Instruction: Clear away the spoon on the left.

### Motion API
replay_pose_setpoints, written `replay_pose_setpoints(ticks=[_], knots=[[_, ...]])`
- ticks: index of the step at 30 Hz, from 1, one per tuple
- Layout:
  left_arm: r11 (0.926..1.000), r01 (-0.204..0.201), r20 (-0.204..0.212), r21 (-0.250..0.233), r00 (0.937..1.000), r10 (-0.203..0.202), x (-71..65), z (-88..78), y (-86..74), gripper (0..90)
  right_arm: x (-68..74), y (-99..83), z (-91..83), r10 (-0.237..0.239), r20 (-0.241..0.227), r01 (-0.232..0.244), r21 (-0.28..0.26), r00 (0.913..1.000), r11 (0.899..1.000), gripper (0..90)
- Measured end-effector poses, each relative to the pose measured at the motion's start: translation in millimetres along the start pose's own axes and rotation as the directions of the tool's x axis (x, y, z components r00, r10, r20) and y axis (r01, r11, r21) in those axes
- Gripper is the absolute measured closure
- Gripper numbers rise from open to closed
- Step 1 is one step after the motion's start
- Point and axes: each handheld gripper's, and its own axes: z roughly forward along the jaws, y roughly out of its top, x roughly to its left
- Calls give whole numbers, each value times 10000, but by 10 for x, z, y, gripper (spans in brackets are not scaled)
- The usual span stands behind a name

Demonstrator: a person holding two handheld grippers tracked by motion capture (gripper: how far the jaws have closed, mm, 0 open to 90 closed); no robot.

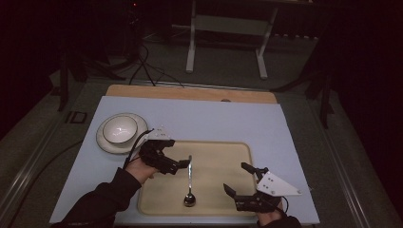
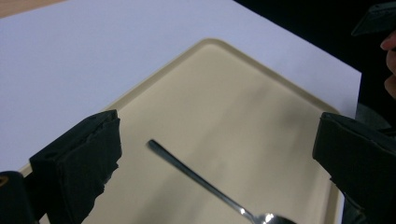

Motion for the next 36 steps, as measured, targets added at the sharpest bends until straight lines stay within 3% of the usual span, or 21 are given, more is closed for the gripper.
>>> replay_pose_setpoints(ticks=[5,12,17,31,36], knots=[[9997,-260,-335,31,9991,261,-63,-130,-18,20,0,0,0,9,15,-9,1,10000,10000,139],[9992,-269,-613,-287,9978,251,-69,-283,-72,21,3,3,3,-3,6,3,1,10000,10000,139],[9990,-207,-650,-400,9977,181,-71,-359,-110,21,0,3,7,-4,2,4,-6,10000,10000,139],[9925,-708,-693,-997,9955,640,-168,-609,-349,21,18,-3,21,-27,-30,28,95,10000,10000,139],[9927,-484,-644,-1105,9971,414,-182,-685,-464,21,19,-3,22,-38,-47,38,101,10000,9999,139]])
